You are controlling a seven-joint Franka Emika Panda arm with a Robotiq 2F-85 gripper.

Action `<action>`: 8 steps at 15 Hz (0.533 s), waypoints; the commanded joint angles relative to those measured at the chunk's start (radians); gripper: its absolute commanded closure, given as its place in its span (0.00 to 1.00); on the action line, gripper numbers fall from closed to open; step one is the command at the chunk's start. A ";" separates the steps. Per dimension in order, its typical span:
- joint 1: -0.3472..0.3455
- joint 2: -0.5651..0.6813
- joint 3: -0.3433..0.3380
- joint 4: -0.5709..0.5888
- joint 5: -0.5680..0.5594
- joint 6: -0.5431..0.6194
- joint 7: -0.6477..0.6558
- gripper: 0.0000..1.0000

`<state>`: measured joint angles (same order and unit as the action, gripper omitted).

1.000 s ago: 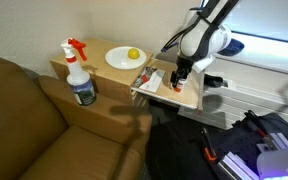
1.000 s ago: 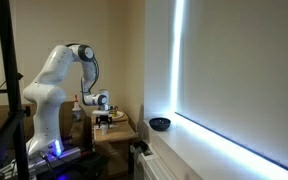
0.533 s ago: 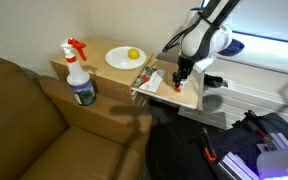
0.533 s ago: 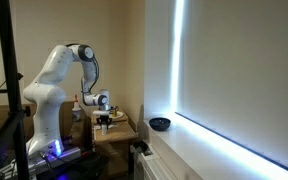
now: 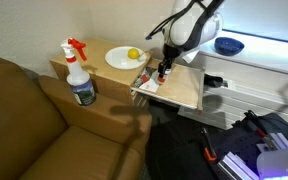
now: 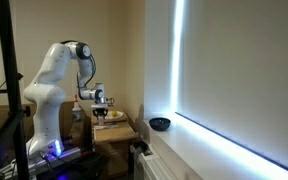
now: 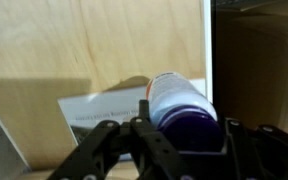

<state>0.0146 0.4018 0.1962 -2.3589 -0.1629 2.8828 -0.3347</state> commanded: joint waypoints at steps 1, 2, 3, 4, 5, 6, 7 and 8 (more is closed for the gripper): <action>-0.045 -0.038 0.147 0.050 0.061 -0.002 -0.141 0.70; 0.004 -0.030 0.071 0.033 0.030 -0.002 -0.057 0.45; 0.003 -0.037 0.102 0.045 0.044 0.000 -0.079 0.45; 0.005 -0.039 0.116 0.053 0.048 0.001 -0.086 0.45; 0.005 -0.038 0.121 0.054 0.048 0.001 -0.089 0.45; 0.001 -0.037 0.121 0.054 0.048 0.001 -0.094 0.45; -0.005 -0.036 0.120 0.054 0.048 0.001 -0.100 0.70; -0.002 -0.008 0.112 0.076 0.041 -0.009 -0.105 0.70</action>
<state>-0.0040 0.3658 0.3249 -2.3068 -0.1213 2.8822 -0.4340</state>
